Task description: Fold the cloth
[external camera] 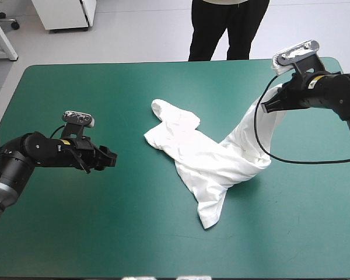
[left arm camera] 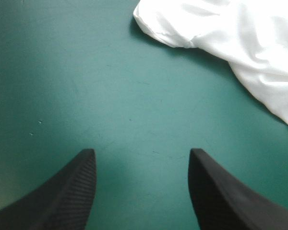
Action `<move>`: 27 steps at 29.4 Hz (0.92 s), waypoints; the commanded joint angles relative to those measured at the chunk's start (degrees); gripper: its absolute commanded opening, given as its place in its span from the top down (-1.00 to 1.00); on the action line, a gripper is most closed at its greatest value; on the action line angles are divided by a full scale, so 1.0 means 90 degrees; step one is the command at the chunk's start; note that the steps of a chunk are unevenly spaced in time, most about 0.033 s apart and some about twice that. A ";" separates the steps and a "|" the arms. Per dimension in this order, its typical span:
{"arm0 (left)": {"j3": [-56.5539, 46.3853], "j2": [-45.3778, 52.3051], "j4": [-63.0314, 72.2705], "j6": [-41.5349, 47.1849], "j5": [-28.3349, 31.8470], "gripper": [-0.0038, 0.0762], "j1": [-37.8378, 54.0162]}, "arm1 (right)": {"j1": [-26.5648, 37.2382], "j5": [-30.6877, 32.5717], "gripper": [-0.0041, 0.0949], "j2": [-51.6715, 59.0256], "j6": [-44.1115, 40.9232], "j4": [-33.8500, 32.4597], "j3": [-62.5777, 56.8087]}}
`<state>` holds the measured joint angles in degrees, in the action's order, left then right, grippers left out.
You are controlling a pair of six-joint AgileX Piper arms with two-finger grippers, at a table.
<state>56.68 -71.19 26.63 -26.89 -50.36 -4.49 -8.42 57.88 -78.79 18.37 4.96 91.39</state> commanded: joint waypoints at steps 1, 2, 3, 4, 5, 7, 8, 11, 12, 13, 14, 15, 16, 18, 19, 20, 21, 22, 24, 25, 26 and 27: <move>0.0221 0.0120 0.0282 0.0023 0.0150 -0.14 -0.0001 | 0.0035 -0.0395 0.95 0.0182 0.0034 0.0014 0.0166; 0.0221 0.0120 0.0282 0.0008 0.0150 -0.14 -0.0001 | 0.0035 -0.0395 0.95 0.0182 0.0034 0.0014 0.0166; 0.0221 0.0120 0.0282 0.0008 0.0150 -0.14 -0.0001 | 0.0035 -0.0395 0.95 0.0182 0.0034 0.0014 0.0166; 0.0224 0.0120 0.0271 0.0008 0.0136 -0.14 -0.0001 | 0.0035 -0.0395 0.95 0.0182 0.0034 0.0014 0.0166; 0.0269 0.0120 0.0271 0.0008 0.0078 -0.14 -0.0001 | 0.0035 -0.0395 0.95 0.0182 0.0034 0.0014 0.0166; 0.0461 0.0109 0.0223 0.0008 -0.0103 -0.14 -0.0001 | 0.0035 -0.0395 0.95 0.0182 0.0034 0.0014 0.0166; 0.0615 0.0109 0.0198 0.0008 -0.0180 -0.14 -0.0001 | 0.0035 -0.0395 0.95 0.0182 0.0034 0.0014 0.0166; 0.1143 0.0095 0.0153 0.0008 -0.0244 -0.14 -0.0001 | 0.0035 -0.0411 0.95 0.0182 0.0034 0.0014 0.0166; 0.1336 0.0067 0.0153 0.0008 -0.0265 -0.14 -0.0001 | 0.0035 -0.0411 0.95 0.0182 0.0034 0.0014 0.0166; 0.1526 0.0005 0.0153 0.0049 -0.0316 -0.14 -0.0001 | 0.0035 -0.0416 0.95 0.0182 0.0034 0.0014 0.0166; 0.1703 -0.0067 0.0153 0.0079 -0.0396 -0.14 -0.0001 | 0.0035 -0.0426 0.95 0.0182 0.0034 0.0014 0.0166; 0.1827 -0.0142 0.0153 0.0115 -0.0449 -0.14 -0.0001 | 0.0035 -0.0426 0.95 0.0182 0.0034 0.0014 0.0166; 0.1993 -0.0259 0.0153 0.0169 -0.0526 -0.14 -0.0001 | 0.0035 -0.0426 0.95 0.0182 0.0034 0.0014 0.0166; 0.2184 -0.0433 0.0185 0.0197 -0.0595 -0.14 -0.0001 | 0.0035 -0.0441 0.95 0.0182 0.0034 0.0014 0.0166; 0.2298 -0.0564 0.0240 0.0197 -0.0597 -0.14 -0.0001 | 0.0035 -0.0441 0.95 0.0182 0.0034 0.0014 0.0166; 0.2379 -0.0648 0.0270 0.0197 -0.0597 -0.14 -0.0012 | 0.0035 -0.0441 0.95 0.0182 0.0034 0.0014 0.0166; 0.2480 -0.0754 0.0270 0.0197 -0.0608 -0.14 -0.0012 | 0.0035 -0.0441 0.95 0.0182 0.0034 0.0014 0.0166; 0.2591 -0.0861 0.0270 0.0197 -0.0608 -0.14 -0.0067 | 0.0035 -0.0441 0.95 0.0182 0.0034 0.0014 0.0166; 0.2806 -0.1065 0.0206 0.0197 -0.0608 -0.14 -0.0181 | 0.0035 -0.0441 0.95 0.0182 0.0034 0.0014 0.0166; 0.2958 -0.1210 0.0174 0.0197 -0.0596 -0.14 -0.0304 | 0.0035 -0.0441 0.95 0.0182 0.0034 0.0014 0.0166; 0.3059 -0.1316 0.0163 0.0137 -0.0584 -0.14 -0.0407 | 0.0035 -0.0441 0.95 0.0182 0.0034 0.0014 0.0166; 0.3194 -0.1458 0.0091 0.0153 -0.0568 -0.14 -0.0548 | 0.0035 -0.0441 0.95 0.0182 0.0034 0.0014 0.0166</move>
<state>81.05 -83.48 26.03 -25.79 -57.46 -6.81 -8.42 57.69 -78.79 18.37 4.96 91.39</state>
